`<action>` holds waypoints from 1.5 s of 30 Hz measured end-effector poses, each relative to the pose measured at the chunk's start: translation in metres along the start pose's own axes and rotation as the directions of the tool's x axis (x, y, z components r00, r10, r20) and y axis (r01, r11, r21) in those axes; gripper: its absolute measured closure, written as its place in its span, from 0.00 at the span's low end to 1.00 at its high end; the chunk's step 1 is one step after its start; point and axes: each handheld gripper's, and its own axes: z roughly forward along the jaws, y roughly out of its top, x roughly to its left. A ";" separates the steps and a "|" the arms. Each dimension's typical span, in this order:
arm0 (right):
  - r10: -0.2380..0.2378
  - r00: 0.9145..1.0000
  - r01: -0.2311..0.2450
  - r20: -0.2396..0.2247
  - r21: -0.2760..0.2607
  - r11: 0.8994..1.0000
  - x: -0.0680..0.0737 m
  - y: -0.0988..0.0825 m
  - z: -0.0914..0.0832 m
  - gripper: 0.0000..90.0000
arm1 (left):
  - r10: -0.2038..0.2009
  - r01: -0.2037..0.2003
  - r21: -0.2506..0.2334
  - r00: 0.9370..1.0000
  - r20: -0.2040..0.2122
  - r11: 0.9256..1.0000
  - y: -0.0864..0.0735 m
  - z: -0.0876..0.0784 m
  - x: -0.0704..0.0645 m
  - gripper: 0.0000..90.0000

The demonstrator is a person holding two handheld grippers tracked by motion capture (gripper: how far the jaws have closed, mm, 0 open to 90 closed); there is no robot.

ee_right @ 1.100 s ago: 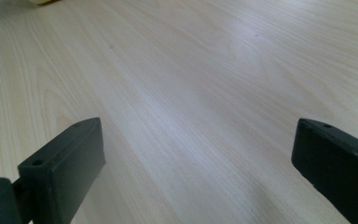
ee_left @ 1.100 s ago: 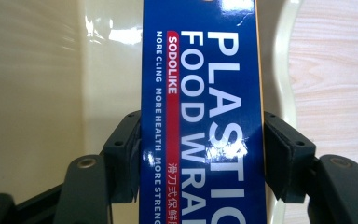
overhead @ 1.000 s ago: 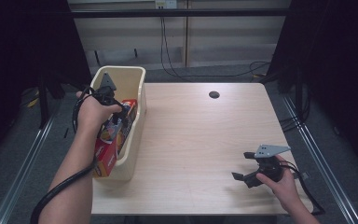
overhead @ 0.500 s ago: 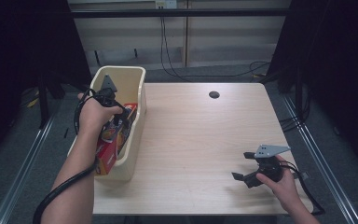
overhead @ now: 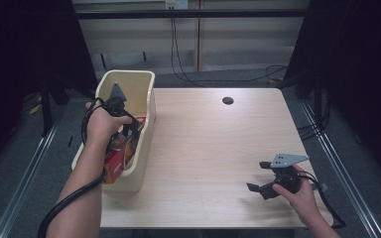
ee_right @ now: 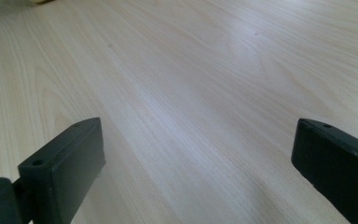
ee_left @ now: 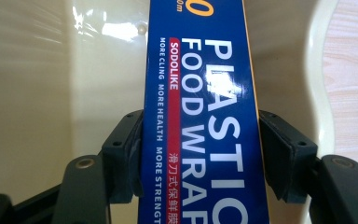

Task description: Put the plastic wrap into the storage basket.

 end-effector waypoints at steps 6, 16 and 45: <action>0.001 1.000 -0.001 -0.001 -0.001 1.000 0.000 0.000 0.000 0.03 | -0.003 0.003 -0.013 1.000 -0.003 1.000 0.000 0.000 0.001 0.41; -0.005 1.000 0.005 0.001 -0.003 1.000 0.001 0.000 0.001 0.03 | 0.018 -0.013 -0.094 0.999 0.049 0.995 -0.002 -0.037 -0.008 0.38; -0.002 1.000 0.002 0.006 -0.007 1.000 0.000 0.000 -0.002 0.03 | 0.233 -0.198 -0.197 0.956 0.176 0.960 -0.009 -0.051 -0.087 0.22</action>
